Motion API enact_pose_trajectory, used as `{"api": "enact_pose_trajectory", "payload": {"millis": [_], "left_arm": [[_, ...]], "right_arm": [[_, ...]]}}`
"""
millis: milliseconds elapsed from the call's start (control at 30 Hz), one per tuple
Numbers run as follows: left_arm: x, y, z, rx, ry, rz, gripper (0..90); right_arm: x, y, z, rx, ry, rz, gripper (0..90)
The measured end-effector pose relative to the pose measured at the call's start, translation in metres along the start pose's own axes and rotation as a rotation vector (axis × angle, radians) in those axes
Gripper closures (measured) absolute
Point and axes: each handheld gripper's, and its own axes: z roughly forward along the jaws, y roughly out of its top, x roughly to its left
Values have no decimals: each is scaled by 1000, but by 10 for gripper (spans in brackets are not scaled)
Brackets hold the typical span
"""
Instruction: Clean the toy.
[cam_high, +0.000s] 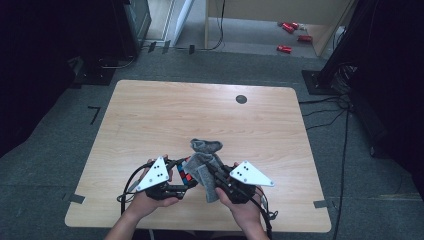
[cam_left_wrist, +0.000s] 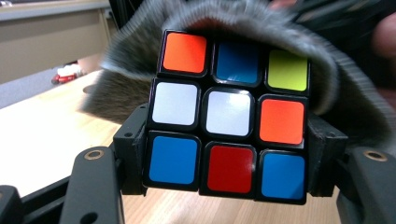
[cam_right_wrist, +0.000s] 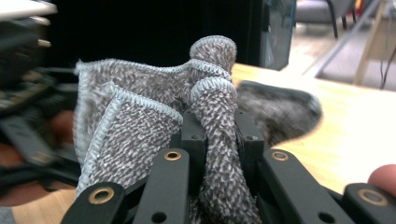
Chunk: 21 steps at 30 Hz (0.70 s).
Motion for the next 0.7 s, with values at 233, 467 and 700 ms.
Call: {"api": "enact_pose_trajectory", "payload": {"millis": [233,467,700], "left_arm": [[1,-7,6,52,20,0,340],[-7,-5,13,87,24,32,341],[2,-1,2,-6,-15,-60,341]], "right_arm": [[-6,6,-3,38,25,15,778],[8,3,1,21,79,-51,775],[-19,-7,3,61,-10,0,781]]}}
